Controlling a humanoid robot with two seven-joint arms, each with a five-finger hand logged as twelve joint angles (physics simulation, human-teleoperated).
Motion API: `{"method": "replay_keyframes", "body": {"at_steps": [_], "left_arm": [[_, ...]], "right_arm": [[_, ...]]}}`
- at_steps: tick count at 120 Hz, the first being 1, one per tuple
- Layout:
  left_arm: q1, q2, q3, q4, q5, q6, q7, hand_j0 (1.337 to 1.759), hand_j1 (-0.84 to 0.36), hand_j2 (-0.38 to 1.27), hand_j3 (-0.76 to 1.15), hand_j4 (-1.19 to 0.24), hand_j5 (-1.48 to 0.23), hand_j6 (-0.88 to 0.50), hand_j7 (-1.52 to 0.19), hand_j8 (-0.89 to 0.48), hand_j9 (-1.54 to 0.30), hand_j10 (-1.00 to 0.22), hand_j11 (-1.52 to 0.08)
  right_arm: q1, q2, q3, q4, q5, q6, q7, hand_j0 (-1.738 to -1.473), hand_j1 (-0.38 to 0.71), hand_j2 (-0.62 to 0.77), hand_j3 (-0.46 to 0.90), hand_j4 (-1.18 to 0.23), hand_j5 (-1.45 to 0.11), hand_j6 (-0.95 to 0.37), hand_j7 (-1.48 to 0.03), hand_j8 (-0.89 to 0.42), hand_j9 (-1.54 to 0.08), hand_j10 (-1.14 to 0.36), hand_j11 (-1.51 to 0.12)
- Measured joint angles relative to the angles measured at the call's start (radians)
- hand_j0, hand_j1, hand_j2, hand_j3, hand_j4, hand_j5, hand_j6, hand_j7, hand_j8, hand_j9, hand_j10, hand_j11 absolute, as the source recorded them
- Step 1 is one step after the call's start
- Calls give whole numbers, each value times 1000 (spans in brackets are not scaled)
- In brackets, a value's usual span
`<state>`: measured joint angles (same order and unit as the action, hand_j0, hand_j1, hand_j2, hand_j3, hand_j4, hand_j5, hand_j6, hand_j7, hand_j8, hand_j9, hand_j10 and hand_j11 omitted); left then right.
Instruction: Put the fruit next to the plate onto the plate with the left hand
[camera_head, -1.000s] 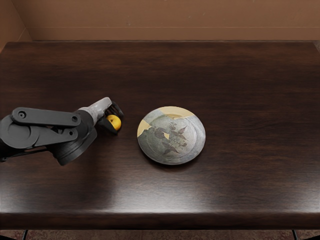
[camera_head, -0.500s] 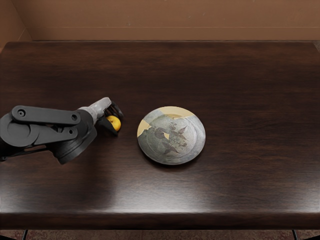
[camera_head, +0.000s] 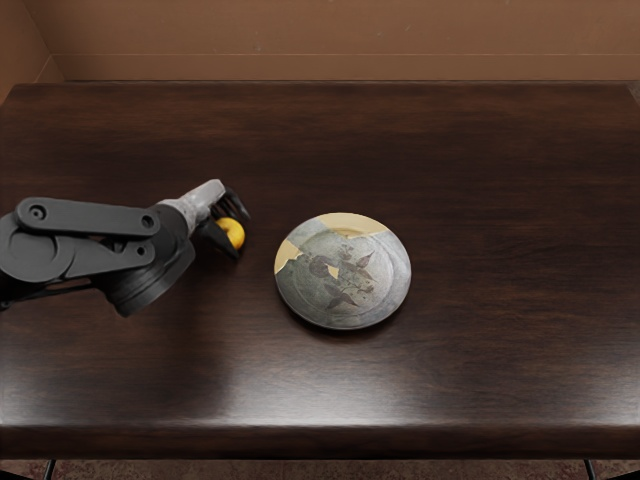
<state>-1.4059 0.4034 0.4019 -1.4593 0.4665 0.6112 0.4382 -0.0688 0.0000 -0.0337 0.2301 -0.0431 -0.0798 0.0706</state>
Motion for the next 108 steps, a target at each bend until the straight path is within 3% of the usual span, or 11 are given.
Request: {"method": "replay_keyframes", "body": {"at_steps": [108], "left_arm": [[-61, -1, -76, -15, -4, 0, 15, 1656, -259, 247, 0, -611, -829, -513, -809, -450, -816, -618, -815]], "right_arm": [[0, 0, 0, 0, 0, 0, 0, -1658, -326, -4, 0, -19, -25, -19, -25, -19, -25, -19, -25]]}}
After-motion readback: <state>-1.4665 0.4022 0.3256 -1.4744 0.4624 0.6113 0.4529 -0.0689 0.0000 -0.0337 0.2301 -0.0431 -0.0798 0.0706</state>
